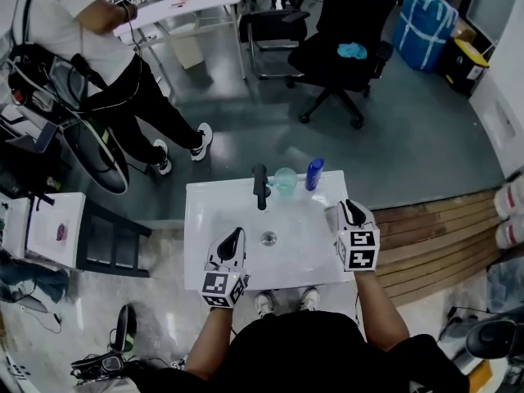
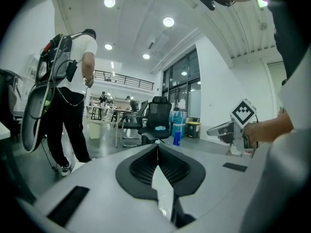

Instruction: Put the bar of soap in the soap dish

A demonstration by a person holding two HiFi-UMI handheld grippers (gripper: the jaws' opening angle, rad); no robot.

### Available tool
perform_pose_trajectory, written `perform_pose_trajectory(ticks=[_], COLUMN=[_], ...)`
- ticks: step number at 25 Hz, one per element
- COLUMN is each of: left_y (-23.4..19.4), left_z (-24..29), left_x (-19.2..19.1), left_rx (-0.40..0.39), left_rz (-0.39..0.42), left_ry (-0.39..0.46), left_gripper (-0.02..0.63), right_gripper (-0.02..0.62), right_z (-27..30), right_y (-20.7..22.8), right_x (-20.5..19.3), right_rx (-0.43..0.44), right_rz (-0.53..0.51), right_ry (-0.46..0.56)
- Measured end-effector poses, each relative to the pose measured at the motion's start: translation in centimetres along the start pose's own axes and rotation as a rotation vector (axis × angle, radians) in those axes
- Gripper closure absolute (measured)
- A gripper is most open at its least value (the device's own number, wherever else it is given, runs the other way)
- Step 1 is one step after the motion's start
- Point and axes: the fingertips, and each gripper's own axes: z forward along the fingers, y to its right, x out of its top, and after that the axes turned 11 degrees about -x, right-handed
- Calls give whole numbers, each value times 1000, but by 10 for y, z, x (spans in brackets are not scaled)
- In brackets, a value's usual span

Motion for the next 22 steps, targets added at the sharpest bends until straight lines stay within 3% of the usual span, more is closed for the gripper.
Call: perform_pose_trajectory(ticks=[4,10,22], left_y=[10,20,29], left_z=[4,12,20], left_x=[18,36,59], left_rx=[-27,-64,-110], left_rz=[64,115,123], left_ry=[7,10,53], left_gripper=[586,586,586], right_gripper=[574,577,578], right_z=[-33,-72,-82], right_y=[-6,-12,-12], right_x=[50,89,95], right_rx=[20,17,3], right_rz=[37,19,16], right_ry=[145,336,392])
